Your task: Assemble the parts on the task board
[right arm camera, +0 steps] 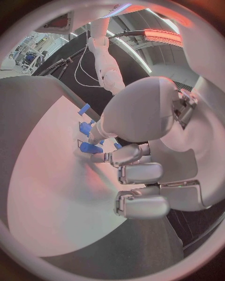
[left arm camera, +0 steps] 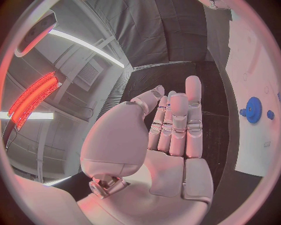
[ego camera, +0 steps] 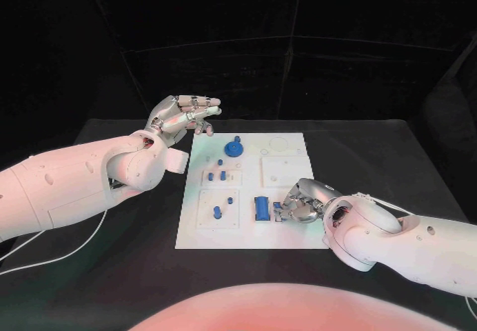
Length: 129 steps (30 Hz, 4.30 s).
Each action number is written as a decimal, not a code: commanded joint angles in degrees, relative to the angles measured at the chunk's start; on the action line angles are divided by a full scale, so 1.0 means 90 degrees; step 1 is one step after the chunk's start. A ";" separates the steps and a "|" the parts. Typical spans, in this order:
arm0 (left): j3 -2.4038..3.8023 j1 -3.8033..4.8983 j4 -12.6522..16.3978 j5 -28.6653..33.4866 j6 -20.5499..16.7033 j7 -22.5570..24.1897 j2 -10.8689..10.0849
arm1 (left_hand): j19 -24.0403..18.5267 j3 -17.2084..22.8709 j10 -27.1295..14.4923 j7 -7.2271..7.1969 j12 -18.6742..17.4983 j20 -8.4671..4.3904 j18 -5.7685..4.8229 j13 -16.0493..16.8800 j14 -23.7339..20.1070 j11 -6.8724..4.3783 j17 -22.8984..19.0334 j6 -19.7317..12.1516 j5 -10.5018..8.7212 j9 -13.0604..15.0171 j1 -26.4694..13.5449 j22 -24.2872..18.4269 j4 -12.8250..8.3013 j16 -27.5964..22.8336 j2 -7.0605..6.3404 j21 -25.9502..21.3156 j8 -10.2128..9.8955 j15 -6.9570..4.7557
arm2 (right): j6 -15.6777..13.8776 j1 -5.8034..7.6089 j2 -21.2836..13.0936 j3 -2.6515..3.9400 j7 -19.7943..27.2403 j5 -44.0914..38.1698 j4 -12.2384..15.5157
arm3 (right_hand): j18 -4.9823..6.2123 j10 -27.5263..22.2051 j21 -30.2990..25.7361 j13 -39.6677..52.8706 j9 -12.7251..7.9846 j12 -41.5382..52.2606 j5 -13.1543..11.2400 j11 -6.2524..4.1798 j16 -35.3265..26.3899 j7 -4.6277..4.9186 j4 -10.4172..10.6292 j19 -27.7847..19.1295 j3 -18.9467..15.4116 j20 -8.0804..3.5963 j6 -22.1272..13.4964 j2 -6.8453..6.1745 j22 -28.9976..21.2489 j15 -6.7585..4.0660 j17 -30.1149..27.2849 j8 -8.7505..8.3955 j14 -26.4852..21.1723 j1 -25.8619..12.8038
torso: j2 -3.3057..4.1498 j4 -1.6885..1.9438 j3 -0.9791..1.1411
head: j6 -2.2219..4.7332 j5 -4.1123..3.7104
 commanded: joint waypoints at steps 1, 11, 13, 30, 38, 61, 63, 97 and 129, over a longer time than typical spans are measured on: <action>0.0005 0.0012 0.0009 0.0014 0.0088 -0.0004 0.0008 | 0.0011 -0.0032 -0.0036 -0.0022 0.0023 0.0005 0.0091 -0.0007 -0.0040 -0.0024 -0.0007 -0.0003 -0.0014 0.0000 0.0027 -0.0008 0.0006 -0.0025 0.0042 -0.0027 0.0023 0.0004 | 0.0173 -0.0009 0.0033 -0.0014 -0.0022 0.0005 0.0003 | -0.0093 0.0012 0.0020 -0.0022 0.0034 -0.0051 -0.0057 -0.0067 0.0043 -0.0012 0.0030 0.0113 -0.0049 -0.0064 0.0046 0.0028 0.1009 -0.0061 0.0520 0.0048 0.0444 -0.0085 | -0.0002 0.0000 0.0004 | -0.0008 0.0007; 0.0005 0.0012 0.0001 0.0014 0.0104 -0.0016 0.0018 | 0.0012 -0.0047 -0.0040 -0.0024 0.0037 0.0002 0.0091 -0.0010 -0.0045 -0.0025 -0.0019 0.0000 -0.0016 0.0000 0.0025 -0.0013 0.0005 -0.0026 0.0043 -0.0033 0.0032 0.0001 | 0.0097 -0.0009 0.0054 -0.0013 -0.0030 -0.0077 -0.0009 | -0.0098 0.0080 0.0033 0.0055 0.0168 0.0064 -0.0098 -0.0105 0.0056 -0.0059 0.0130 0.0129 -0.0174 -0.0096 0.0106 0.0082 0.1028 -0.0092 0.0547 0.0151 0.0450 -0.0194 | -0.0002 -0.0006 0.0001 | 0.0003 0.0006; 0.0005 0.0012 -0.0001 0.0014 0.0107 -0.0018 0.0019 | 0.0012 -0.0047 -0.0040 -0.0024 0.0037 0.0002 0.0091 -0.0010 -0.0045 -0.0025 -0.0019 0.0000 -0.0016 0.0000 0.0025 -0.0013 0.0005 -0.0026 0.0043 -0.0033 0.0032 0.0001 | 0.0088 -0.0009 0.0057 -0.0013 -0.0031 -0.0086 -0.0005 | -0.0099 0.0091 0.0035 0.0068 0.0211 0.0079 -0.0131 -0.0106 0.0058 -0.0061 0.0206 0.0133 -0.0273 -0.0104 0.0115 0.0072 0.1032 -0.0096 0.0551 0.0182 0.0450 -0.0301 | -0.0003 -0.0004 0.0001 | -0.0003 0.0004; 0.0005 0.0012 -0.0001 0.0014 0.0110 -0.0025 0.0015 | 0.0012 -0.0047 -0.0040 -0.0024 0.0037 0.0002 0.0091 -0.0010 -0.0045 -0.0025 -0.0019 0.0000 -0.0016 0.0000 0.0025 -0.0013 0.0005 -0.0026 0.0043 -0.0033 0.0032 0.0001 | -0.0078 -0.0009 -0.0012 -0.0012 -0.0036 -0.0269 0.0021 | -0.0100 0.0115 0.0029 0.0122 0.0592 0.0094 -0.2534 -0.0100 0.0048 -0.0062 0.0664 0.0136 -0.1405 -0.0107 -0.0019 0.0386 0.1040 -0.0095 0.0552 0.0340 0.0450 -0.1007 | -0.0006 -0.0007 0.0002 | 0.0010 0.0000; 0.0005 0.0012 0.0003 0.0014 0.0109 -0.0022 0.0007 | 0.0013 -0.0052 -0.0046 -0.0025 0.0042 0.0001 0.0091 -0.0012 -0.0048 -0.0026 -0.0025 -0.0002 -0.0015 -0.0001 0.0024 -0.0015 0.0005 -0.0027 0.0045 -0.0037 0.0034 0.0001 | -0.0156 -0.0010 -0.0156 -0.0012 0.0107 -0.0239 0.0138 | -0.0093 0.0098 0.0007 0.0134 0.0685 0.0079 -0.2260 -0.0080 0.0026 -0.0037 0.0521 0.0115 -0.1576 -0.0099 -0.0139 0.0408 0.1021 -0.0082 0.0524 0.0326 0.0444 -0.0477 | -0.0008 -0.0009 0.0004 | 0.0031 -0.0004; 0.0005 0.0011 -0.1154 0.0604 0.0174 0.0134 0.0530 | -0.2512 -0.1064 -0.0418 0.0075 -0.0474 0.0802 0.0086 -0.0091 -0.1878 0.0299 -0.2375 -0.0313 -0.0012 -0.0024 -0.0188 -0.2067 0.0482 -0.4260 0.0096 -0.2934 -0.0177 0.0688 | 0.0879 0.0835 0.0573 0.0237 0.6428 0.7449 -0.2861 | 0.0823 -0.2741 -0.6940 -0.6272 -0.0638 -0.6688 -0.2454 0.1051 -0.7811 0.0816 -0.0453 -0.4231 -0.1281 0.1144 -0.1341 0.0865 -0.4996 0.1188 -0.6554 -0.0730 -0.2843 0.2056 | -0.0476 0.0078 -0.0117 | 0.0728 -0.0182; 0.0005 0.0011 -0.1437 0.0658 0.0153 0.0158 0.0675 | -0.2665 -0.1181 -0.0412 0.0057 -0.0602 0.0899 0.0108 -0.0095 -0.1899 0.0335 -0.2568 -0.0300 -0.0010 -0.0025 -0.0140 -0.2297 0.0515 -0.4663 0.0145 -0.3160 -0.0231 0.0755 | 0.0990 0.0862 0.0816 0.0318 0.6581 0.7621 -0.3295 | 0.0861 -0.2625 -0.7245 -0.6751 -0.0841 -0.6801 -0.2450 0.1065 -0.8131 0.0802 -0.0551 -0.4100 -0.1267 0.1204 -0.1293 0.0895 -0.5258 0.1202 -0.6865 -0.0727 -0.2661 0.1990 | -0.0505 0.0081 -0.0121 | 0.0839 -0.0172; 0.0417 -0.0716 -0.0066 0.0176 -0.2722 0.0058 0.0516 | -0.6146 -0.2592 -0.5025 -0.1114 -0.1602 -0.0170 -0.0596 -0.0491 -0.6029 -0.0649 -0.3682 -0.4679 -0.0690 -0.0442 -0.5784 -0.4050 0.0554 -0.6874 0.0503 -0.3921 -0.0815 -0.0081 | -0.1452 0.0571 0.0988 0.0596 0.7059 0.8723 -0.2245 | 0.0152 -0.7089 -0.9462 -0.8273 -0.2198 -0.7517 -0.3315 0.0116 -0.9306 -0.0300 -0.1189 -0.7562 -0.1005 0.0232 -0.5533 0.0719 -0.7682 0.0492 -0.8324 -0.1128 -0.7064 -0.4871 | -0.0580 -0.0051 0.0033 | 0.1514 -0.0032; 0.0558 -0.0957 0.0773 0.0017 -0.3657 0.0058 0.0229 | -0.7626 -0.2592 -0.6522 -0.1114 -0.1602 -0.0715 -0.1075 -0.0491 -0.7426 -0.0649 -0.3682 -0.6099 -0.0690 -0.0442 -0.7692 -0.4546 0.0554 -0.6874 0.0503 -0.3921 -0.0815 -0.0081 | -0.1979 0.0503 0.0820 0.0626 0.7168 0.8963 -0.1703 | -0.0294 -0.8642 -0.9462 -0.8273 -0.2198 -0.7517 -0.3315 0.0116 -0.9306 -0.0300 -0.1189 -0.8820 -0.1005 -0.0258 -0.6957 0.0719 -0.8323 0.0492 -0.8324 -0.1128 -0.8719 -0.7040 | -0.0580 -0.0051 0.0033 | 0.1514 -0.0032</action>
